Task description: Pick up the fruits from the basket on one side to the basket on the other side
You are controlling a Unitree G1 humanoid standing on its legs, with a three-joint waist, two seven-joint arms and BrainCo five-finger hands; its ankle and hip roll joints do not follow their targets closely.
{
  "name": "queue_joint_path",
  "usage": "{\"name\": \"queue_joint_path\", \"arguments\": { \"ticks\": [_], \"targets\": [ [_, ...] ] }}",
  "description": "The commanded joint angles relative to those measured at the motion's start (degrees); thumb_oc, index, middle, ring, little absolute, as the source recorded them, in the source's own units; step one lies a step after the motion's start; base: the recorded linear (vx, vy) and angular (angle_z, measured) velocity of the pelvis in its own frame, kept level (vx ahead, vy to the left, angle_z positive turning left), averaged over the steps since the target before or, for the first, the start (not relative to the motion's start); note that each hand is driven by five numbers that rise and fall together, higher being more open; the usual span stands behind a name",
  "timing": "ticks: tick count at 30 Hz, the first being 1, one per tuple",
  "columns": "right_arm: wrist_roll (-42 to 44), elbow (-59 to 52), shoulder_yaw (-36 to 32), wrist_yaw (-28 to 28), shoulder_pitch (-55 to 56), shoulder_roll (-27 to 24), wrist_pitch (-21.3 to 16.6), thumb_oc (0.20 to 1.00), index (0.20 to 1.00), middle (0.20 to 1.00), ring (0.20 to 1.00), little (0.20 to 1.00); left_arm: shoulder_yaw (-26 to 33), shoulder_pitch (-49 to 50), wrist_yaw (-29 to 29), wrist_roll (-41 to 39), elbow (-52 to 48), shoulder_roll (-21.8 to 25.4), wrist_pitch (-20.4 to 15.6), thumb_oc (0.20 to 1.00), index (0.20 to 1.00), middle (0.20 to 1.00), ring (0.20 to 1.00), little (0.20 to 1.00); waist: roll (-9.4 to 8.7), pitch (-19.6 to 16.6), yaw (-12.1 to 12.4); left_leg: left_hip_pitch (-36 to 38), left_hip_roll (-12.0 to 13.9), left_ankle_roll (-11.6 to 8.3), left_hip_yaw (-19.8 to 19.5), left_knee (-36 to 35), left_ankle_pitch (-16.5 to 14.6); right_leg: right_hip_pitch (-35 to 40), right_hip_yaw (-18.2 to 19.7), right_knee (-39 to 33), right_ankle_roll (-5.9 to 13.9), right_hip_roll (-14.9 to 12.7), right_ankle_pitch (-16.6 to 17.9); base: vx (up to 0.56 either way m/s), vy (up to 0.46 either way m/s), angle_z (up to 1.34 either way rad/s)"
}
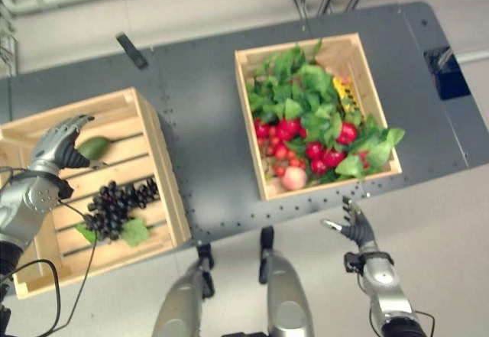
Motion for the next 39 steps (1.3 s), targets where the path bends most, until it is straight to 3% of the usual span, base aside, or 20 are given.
{"name": "queue_joint_path", "arguments": {
  "ticks": [1,5,13,29,39],
  "targets": [
    [2.7,-5.5,-2.3,-0.8,2.8,-2.4,-3.5,1.000,1.000,1.000,1.000,1.000,0.0,-0.9,-2.2,-2.6,1.4,1.3,1.2,1.000,1.000,1.000,1.000,1.000,-1.87,-3.2,-0.9,-1.9,2.4,0.46,0.5,12.4,-10.0,-2.7,2.4,1.7,6.91,-3.0,1.2,-0.07,-0.035,-0.13],
    [2.4,-6.9,-3.1,-2.0,1.8,-1.6,-4.0,1.000,1.000,1.000,1.000,1.000,-1.2,-1.9,-5.3,-2.7,6.4,1.6,2.9,1.000,1.000,1.000,1.000,1.000,-2.97,-2.2,-1.1,-5.0,3.4,0.80,1.2,14.2,-10.3,-6.4,3.5,2.3,6.77,-2.1,2.0,-0.07,-0.022,-0.06],
    [1.7,-8.1,-4.6,-2.0,2.6,-1.5,-4.0,1.000,1.000,1.000,1.000,1.000,0.4,1.7,-11.1,-3.0,7.6,2.7,4.4,1.000,1.000,1.000,1.000,1.000,-3.73,-1.5,-0.5,-5.3,3.4,0.97,1.1,14.0,-10.7,-6.7,3.3,1.7,6.69,-2.2,2.1,-0.04,-0.013,-0.09],
    [2.3,-13.7,-7.7,-2.1,1.3,-3.4,-4.8,1.000,1.000,1.000,1.000,1.000,-0.6,4.2,-14.3,-0.6,8.0,4.4,4.8,1.000,1.000,1.000,1.000,1.000,-3.53,0.9,0.1,-10.4,3.1,1.08,-1.6,16.3,-10.3,-10.2,1.3,4.3,6.31,-2.7,1.2,-0.02,-0.014,0.05],
    [6.1,-25.4,-9.8,0.3,2.1,-5.3,-6.4,1.000,1.000,1.000,1.000,1.000,-4.1,3.5,-14.0,4.9,8.4,6.1,4.1,1.000,1.000,1.000,1.000,1.000,-4.98,3.7,-1.1,-16.6,4.2,1.14,-2.6,20.1,-10.6,-15.8,1.4,7.5,6.07,-2.1,1.0,-0.03,-0.017,0.04]
  ]
}}
